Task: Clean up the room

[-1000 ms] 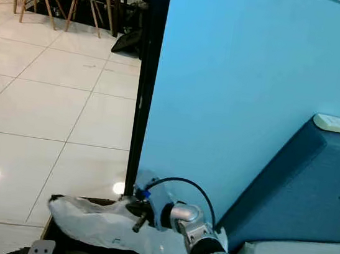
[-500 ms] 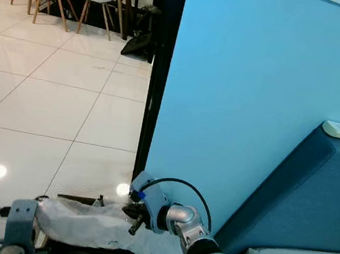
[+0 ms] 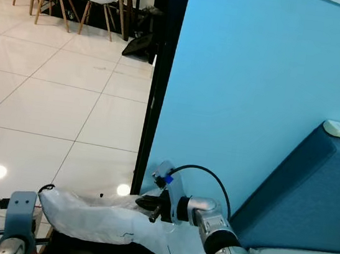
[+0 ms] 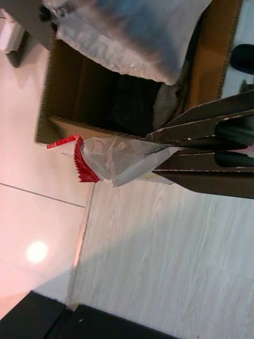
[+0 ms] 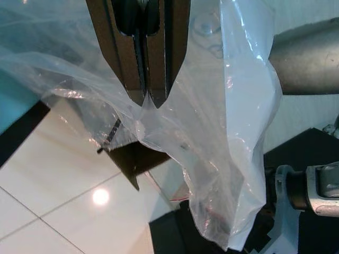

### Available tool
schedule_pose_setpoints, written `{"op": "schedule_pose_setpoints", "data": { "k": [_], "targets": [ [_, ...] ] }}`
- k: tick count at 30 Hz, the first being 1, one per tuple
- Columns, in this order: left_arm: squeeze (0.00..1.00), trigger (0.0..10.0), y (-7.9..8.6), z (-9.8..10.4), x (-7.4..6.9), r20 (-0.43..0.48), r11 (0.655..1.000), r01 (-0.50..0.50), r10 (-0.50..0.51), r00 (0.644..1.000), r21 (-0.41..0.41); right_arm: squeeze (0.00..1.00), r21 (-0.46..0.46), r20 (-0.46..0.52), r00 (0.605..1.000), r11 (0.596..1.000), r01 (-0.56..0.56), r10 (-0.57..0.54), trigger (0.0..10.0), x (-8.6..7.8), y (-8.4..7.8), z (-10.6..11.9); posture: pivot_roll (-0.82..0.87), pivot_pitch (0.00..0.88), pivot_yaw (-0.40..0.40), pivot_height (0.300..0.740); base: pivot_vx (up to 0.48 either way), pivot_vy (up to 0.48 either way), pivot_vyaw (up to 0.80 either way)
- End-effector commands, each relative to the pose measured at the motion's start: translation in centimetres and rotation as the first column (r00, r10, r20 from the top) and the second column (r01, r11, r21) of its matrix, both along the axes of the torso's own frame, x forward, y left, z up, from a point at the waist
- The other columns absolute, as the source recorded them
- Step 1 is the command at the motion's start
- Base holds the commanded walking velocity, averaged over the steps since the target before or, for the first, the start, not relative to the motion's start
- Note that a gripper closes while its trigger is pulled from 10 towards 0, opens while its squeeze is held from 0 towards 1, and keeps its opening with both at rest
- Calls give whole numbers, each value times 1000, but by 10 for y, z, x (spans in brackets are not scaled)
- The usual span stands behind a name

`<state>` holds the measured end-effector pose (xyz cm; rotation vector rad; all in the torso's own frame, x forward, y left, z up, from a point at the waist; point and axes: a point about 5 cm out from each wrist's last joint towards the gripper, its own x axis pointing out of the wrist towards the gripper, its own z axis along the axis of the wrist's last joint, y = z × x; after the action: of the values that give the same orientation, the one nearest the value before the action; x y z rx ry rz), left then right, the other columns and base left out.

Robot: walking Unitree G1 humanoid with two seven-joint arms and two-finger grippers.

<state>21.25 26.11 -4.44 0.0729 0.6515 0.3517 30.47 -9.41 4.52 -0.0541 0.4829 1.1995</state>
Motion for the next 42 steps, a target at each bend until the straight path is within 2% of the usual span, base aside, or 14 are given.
{"op": "schedule_pose_setpoints", "data": {
  "k": [1, 8, 11, 15, 22, 25, 26, 29, 31, 32, 33, 37, 40, 42],
  "targets": [
    [0, 10000, -6, -4, -3, -12, 1000, 11, -12, 1000, -9, 0, 3, -4, 1000, 1000, 6, -6, 10000, 1, -5, 2, 171, 0, -160, 659, 0, 0, 0],
    [0, 10000, -7, -5, -4, -22, 999, 33, -33, 999, -3, 0, 37, -52, 989, 990, -134, 136, 10000, -8, -7, 6, 171, 0, -158, 630, 0, 0, 0],
    [0, 10000, -9, -7, -7, -33, 999, 38, -38, 999, -5, 0, 47, -22, 994, 993, -109, 110, 10000, -5, -3, 9, 171, 0, -157, 620, 0, 0, 0],
    [0, 10000, -13, -11, -11, -51, 999, 47, -47, 998, -8, 0, -89, 91, 993, 992, 86, -78, 10000, 8, 8, 3, 166, 0, -157, 620, 0, 0, 0],
    [0, 10000, -14, -13, -13, -54, 999, 49, -49, 997, -9, 0, -151, 63, 997, 988, 44, -35, 10000, 1, 18, -5, 176, 0, -157, 620, 0, 0, 0],
    [0, 10000, -14, -13, -15, -56, 999, 48, -49, 997, -8, 0, -234, 55, 998, 972, 21, -8, 10000, -1, 15, -11, 177, 0, -157, 620, 0, 0, 0],
    [0, 10000, -13, -13, -16, -57, 999, 48, -48, 997, -7, 0, -316, 45, 999, 949, 8, 7, 10000, -3, 10, -17, 179, 0, -155, 620, 0, 0, 0],
    [0, 10000, -13, -14, -16, -58, 999, 48, -48, 997, -6, 0, -378, 39, 999, 926, -2, 18, 10000, -4, 5, -21, 180, 0, -156, 620, 0, 0, 0],
    [0, 10000, -13, -15, -19, -61, 999, 54, -54, 997, -3, 0, -537, 16, 1000, 843, 22, -16, 10000, -6, -11, -33, 180, 0, -152, 620, 0, 0, 0],
    [0, 10000, -13, -15, -19, -61, 999, 54, -54, 997, -3, 0, -537, 16, 1000, 843, 22, -16, 10000, -6, -11, -33, 180, 0, -152, 620, 0, 0, 0],
    [0, 10000, -13, -15, -20, -63, 998, 58, -58, 996, -2, 0, -587, 21, 999, 808, 50, -46, 10000, -5, -16, -36, 182, 0, -153, 620, 0, 0, 0],
    [0, 10000, -15, -16, -22, -64, 998, 66, -65, 996, 0, 0, -639, 22, 991, 761, 113, -129, 10000, -6, -19, -42, 186, 0, -153, 620, 0, 0, 0],
    [0, 10000, -15, -17, -23, -63, 998, 69, -69, 996, 1, 0, -634, 6, 985, 761, 135, -170, 10000, -8, -16, -44, 187, 0, -152, 620, 0, 0, 0],
    [0, 10000, -16, -16, -23, -46, 997, 81, -81, 996, 8, 0, -556, -65, 956, 806, 203, -286, 10000, -16, 3, -51, 202, 3, -155, 620, 0, 0, 0]
  ]
}}
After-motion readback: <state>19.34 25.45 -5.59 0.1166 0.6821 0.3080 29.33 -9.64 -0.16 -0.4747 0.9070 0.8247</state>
